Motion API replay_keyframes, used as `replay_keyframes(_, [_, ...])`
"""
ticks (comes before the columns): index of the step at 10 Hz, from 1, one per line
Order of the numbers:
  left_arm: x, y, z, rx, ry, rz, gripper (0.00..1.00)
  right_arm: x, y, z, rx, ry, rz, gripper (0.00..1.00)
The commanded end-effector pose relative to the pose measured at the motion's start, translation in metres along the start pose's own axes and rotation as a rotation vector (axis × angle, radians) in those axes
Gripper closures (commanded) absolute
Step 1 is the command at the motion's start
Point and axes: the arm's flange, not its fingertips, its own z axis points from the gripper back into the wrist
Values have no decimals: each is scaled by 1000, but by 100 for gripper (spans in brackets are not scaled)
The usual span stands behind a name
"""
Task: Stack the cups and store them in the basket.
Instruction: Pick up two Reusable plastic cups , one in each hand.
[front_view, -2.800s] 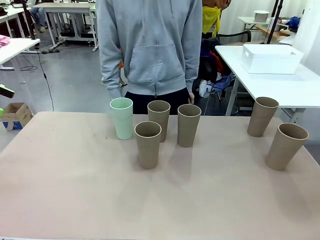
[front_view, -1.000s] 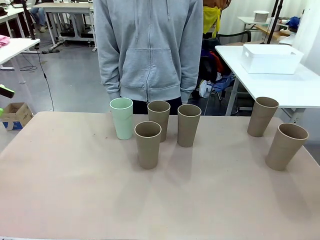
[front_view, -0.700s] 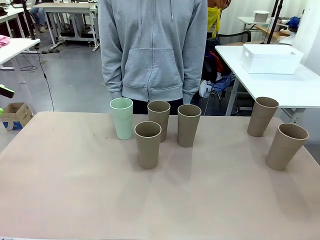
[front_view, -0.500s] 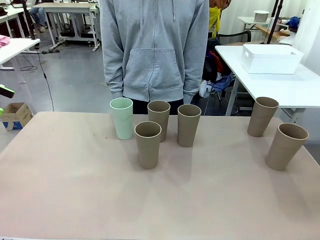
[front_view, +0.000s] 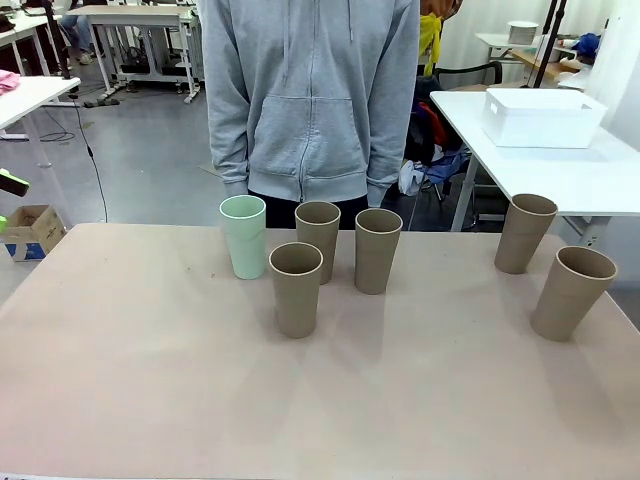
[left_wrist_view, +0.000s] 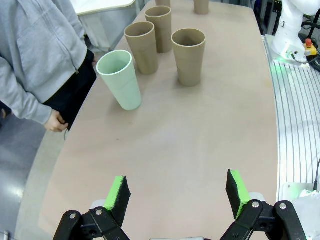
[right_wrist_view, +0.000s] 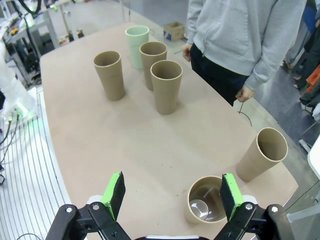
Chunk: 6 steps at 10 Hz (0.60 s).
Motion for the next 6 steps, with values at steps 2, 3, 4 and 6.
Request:
replay_keyframes(2, [1, 2, 1, 2, -28, -20, 0, 2, -3, 2, 7, -26, 18, 0])
replay_keyframes(3, [0, 0, 0, 0, 0, 0, 0, 0, 0, 0, 0, 0, 0, 0])
replay_keyframes(4, [6, 26, 2, 6, -53, -12, 0, 9, -31, -5, 21, -22, -9, 0])
replay_keyframes(6, [20, 72, -26, -107, -115, -39, 0, 2, -88, -16, 106, -85, -8, 0])
